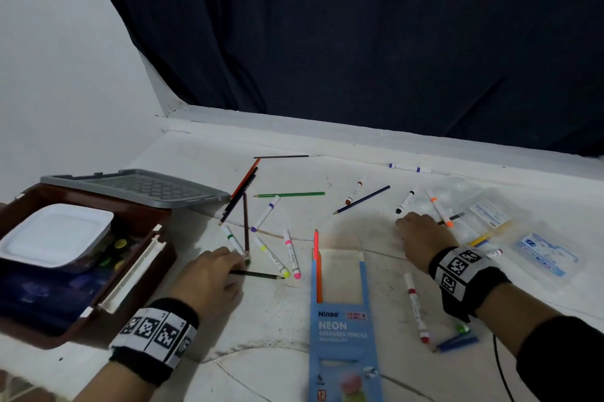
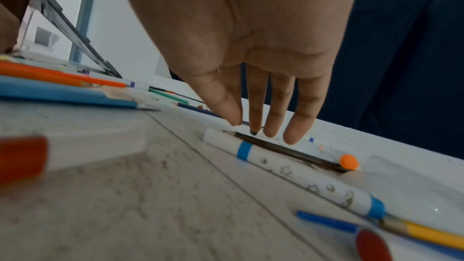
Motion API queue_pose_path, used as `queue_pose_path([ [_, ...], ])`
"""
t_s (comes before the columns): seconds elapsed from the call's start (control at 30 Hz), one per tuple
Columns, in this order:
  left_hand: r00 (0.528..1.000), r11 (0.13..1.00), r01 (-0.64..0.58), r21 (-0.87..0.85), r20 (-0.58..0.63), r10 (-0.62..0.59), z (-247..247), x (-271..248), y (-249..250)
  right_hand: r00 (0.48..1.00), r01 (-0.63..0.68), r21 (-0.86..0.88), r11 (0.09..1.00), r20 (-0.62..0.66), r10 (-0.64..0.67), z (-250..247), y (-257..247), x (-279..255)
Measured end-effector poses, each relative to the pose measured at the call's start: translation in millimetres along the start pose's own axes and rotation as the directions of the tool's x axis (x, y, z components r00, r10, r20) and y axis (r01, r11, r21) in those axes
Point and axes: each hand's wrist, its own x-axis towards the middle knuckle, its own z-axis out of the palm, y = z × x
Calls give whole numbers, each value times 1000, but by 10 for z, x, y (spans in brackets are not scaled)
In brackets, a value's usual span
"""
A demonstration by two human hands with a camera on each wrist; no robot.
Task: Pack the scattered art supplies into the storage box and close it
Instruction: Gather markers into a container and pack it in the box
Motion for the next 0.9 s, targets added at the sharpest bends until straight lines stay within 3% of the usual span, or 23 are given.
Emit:
queue_pose_path([
  [0.33, 999, 999, -38, -15, 2, 38, 30, 47, 94, 1000, 24, -135, 991, 8, -23, -5, -24, 93],
  [0.47, 997, 996, -79, 49, -10, 80, 23, 68, 189, 995, 97, -112, 989, 1, -97, -6, -19, 17],
  [0.57, 994, 996, -92, -19, -67, 91, -10, 73, 282, 991, 131, -28, 991, -35, -132, 49, -21, -4],
  [0.67, 975, 965, -177, -191, -166, 146, -43, 129, 337, 941, 231, 23, 973, -258, -217, -5, -133, -30],
  [0.73, 949, 930, -251, -268, -257, 183, -72, 189, 399, 843, 333, 69, 940, -469, -264, -77, -248, -75],
  [0.8, 924, 910, -282, -304, -340, 174, -92, 255, 502, 746, 444, 225, 867, -630, -218, -159, -374, -172],
  [0.83, 915, 894, -295, -338, -369, 163, -116, 283, 570, 727, 481, 305, 822, -663, -179, -206, -437, -227],
  [0.9, 914, 822, -314, -476, -385, 126, -173, 326, 733, 753, 506, 477, 718, -651, -99, -297, -556, -339],
])
